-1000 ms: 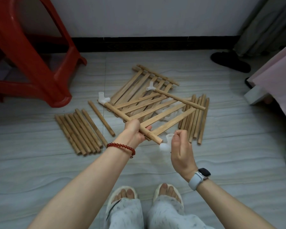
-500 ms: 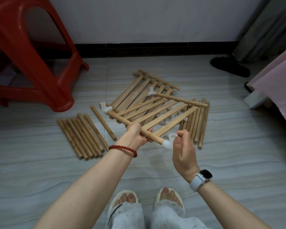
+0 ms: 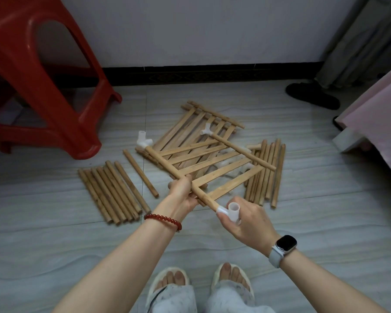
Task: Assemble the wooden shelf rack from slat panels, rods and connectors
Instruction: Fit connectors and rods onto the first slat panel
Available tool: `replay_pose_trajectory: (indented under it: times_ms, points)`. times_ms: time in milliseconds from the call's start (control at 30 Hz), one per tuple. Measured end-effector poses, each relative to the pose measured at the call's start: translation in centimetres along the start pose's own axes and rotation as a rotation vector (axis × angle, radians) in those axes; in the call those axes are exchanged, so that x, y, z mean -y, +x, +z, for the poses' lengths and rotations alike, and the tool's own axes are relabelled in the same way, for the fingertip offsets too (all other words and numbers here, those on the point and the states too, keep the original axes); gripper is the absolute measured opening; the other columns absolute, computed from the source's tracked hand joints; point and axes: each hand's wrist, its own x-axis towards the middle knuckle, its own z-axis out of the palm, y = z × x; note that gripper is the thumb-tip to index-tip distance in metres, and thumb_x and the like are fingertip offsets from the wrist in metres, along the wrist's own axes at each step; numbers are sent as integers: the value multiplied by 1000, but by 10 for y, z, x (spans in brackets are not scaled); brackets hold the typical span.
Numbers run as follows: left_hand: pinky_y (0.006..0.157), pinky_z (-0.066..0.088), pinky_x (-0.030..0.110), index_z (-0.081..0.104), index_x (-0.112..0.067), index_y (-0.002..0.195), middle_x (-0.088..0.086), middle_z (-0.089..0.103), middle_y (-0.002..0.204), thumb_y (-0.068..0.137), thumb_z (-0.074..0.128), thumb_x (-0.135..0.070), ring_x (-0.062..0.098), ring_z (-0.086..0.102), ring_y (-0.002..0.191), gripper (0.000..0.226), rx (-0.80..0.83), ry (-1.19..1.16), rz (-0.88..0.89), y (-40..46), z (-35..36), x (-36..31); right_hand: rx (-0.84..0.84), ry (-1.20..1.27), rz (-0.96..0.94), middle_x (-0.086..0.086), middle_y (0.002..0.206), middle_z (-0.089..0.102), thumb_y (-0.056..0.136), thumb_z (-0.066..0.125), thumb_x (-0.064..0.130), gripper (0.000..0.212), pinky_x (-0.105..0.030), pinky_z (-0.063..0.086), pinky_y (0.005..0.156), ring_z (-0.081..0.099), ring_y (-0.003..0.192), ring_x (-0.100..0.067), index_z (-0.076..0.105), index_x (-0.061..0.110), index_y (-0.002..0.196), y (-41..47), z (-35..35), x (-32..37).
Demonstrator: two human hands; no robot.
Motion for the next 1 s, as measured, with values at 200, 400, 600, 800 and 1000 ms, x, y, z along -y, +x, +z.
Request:
replay_pose_trajectory:
  times_ms: [200, 400, 600, 800, 1000]
  points:
    - [79, 48, 26, 21, -40, 147, -9, 53, 115, 96, 47, -18, 12, 61, 93, 62, 169, 745, 660, -6, -13, 4, -187, 147, 53, -6, 55, 44, 96, 38, 46, 56, -29, 33, 40, 40, 43, -19, 50, 1, 65, 4, 11, 4]
    - [76, 38, 28, 50, -31, 127, -2, 48, 102, 87, 53, -41, 16, 45, 96, 41, 170, 1767, 1180, 3, -28, -25, -236, 253, 183, 1, 58, 41, 87, 51, 33, 34, -16, 29, 46, 39, 52, -17, 49, 6, 67, 6, 5, -2]
    - [89, 44, 45, 69, -18, 92, 8, 62, 101, 79, 59, -36, 29, 59, 100, 24, 242, 1925, 1775, 4, -14, -40, -255, 341, 239, 7, 63, 43, 88, 43, 37, 30, -22, 36, 49, 44, 57, -15, 49, 12, 71, 17, -2, -5]
    - [73, 49, 32, 70, -11, 96, 3, 69, 86, 79, 73, -16, 22, 64, 81, 18, 518, 1794, 1623, 8, -8, -44, -307, 112, 163, -3, 60, 45, 95, 35, 40, 50, -28, 35, 43, 43, 48, -17, 51, 0, 68, 26, -7, -8]
    - [62, 53, 36, 68, -8, 88, 2, 67, 78, 84, 70, -14, 19, 62, 71, 7, 582, 1700, 1582, 14, -14, -40, -289, -44, 110, -4, 56, 47, 97, 32, 43, 49, -21, 29, 36, 42, 42, -18, 49, 7, 69, 39, -8, -2]
